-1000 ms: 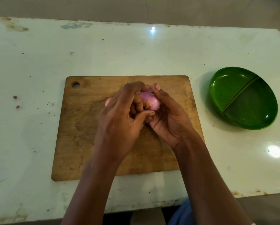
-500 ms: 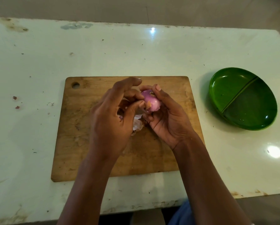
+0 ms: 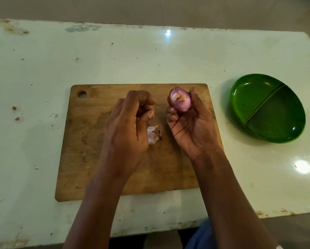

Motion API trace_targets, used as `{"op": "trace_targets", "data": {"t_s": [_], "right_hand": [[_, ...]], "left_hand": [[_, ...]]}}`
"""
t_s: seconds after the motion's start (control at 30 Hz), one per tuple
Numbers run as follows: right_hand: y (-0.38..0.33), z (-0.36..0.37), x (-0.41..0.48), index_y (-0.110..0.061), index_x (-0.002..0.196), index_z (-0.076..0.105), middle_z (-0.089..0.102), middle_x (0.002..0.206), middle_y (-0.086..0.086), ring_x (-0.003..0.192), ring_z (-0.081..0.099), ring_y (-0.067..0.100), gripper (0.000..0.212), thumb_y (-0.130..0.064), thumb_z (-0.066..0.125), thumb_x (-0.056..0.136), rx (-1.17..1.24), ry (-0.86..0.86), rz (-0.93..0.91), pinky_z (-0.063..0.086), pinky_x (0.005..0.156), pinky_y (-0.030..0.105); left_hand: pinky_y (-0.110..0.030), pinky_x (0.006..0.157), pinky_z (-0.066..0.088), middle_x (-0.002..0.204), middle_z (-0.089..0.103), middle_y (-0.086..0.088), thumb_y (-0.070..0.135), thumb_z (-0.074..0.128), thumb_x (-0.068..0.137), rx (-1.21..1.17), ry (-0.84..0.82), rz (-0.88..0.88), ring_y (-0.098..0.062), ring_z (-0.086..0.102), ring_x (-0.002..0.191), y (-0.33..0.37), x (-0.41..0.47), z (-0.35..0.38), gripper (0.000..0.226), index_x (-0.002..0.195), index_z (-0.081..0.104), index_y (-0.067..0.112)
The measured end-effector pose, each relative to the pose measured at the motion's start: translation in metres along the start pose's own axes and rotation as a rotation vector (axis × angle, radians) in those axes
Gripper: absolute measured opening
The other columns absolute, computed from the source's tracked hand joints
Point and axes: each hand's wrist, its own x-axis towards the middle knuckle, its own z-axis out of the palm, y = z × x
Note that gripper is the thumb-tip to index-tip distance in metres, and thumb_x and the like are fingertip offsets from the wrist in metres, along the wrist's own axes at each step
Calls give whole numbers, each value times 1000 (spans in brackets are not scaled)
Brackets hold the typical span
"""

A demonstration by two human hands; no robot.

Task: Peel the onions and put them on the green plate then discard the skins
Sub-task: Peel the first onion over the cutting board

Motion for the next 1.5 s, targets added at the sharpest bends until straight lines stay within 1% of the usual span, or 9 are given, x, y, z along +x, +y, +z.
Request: {"op": "trace_targets", "data": {"t_s": [0.17,0.33,0.47,0.7,0.87,1.0,1.23,1.33,1.5], "right_hand": [[4,-1,-1,-2,117,60,65,88,11,64,57,13,49,-29,63,76,-111,-58,-18,49,55,20],[4,-1,-3,-5,105,64,64,100,15,78,63,20,31,-25,61,82,-221,-164,5,54,58,23],[6,-1,-3,-10,96,69,67,100,13,89,62,23,22,-25,64,80,-277,-217,13,52,73,31],[5,2,-5,-14,84,73,69,88,9,79,61,19,16,-24,62,80,-336,-203,23,49,66,27],[6,3,-5,-15,81,74,70,86,8,76,62,17,16,-24,61,80,-349,-203,30,49,63,25],[5,3,-6,-11,86,70,70,91,9,77,64,18,17,-24,62,78,-306,-191,45,53,65,25],[5,0,-2,-3,110,61,64,101,17,81,64,22,37,-28,61,82,-211,-187,66,55,67,25],[6,-2,1,0,121,57,62,104,18,79,62,22,50,-30,62,82,-184,-168,82,54,66,25],[8,-3,2,2,126,54,62,102,20,81,61,23,56,-28,62,80,-125,-137,115,55,68,26]], "left_hand": [[-42,67,56,97,56,6,4,66,80,55,-15,33,-22,63,86,-1,-1,1,19,99,65,6],[-37,69,56,104,58,3,11,74,76,58,-15,31,-22,63,89,3,2,0,34,107,63,6],[-32,72,53,107,54,10,12,75,73,93,-30,70,-18,61,90,4,1,1,41,111,61,9],[-28,72,49,96,62,0,12,75,70,142,-11,74,-16,59,88,2,1,2,44,111,61,8],[-27,70,51,93,65,-1,12,76,70,132,-4,72,-15,62,84,1,1,0,48,113,54,15],[-30,67,51,83,66,-2,3,81,68,143,17,55,-19,64,77,1,-1,3,50,110,57,11],[-31,64,52,87,65,-3,8,75,75,130,14,90,-17,63,78,-2,-1,3,38,108,56,13],[-31,64,51,90,65,-5,8,73,77,138,9,83,-18,63,79,-3,-1,4,32,106,60,9],[-35,62,54,90,64,-4,5,72,76,117,11,66,-20,63,79,0,-1,4,33,105,59,10]]}}
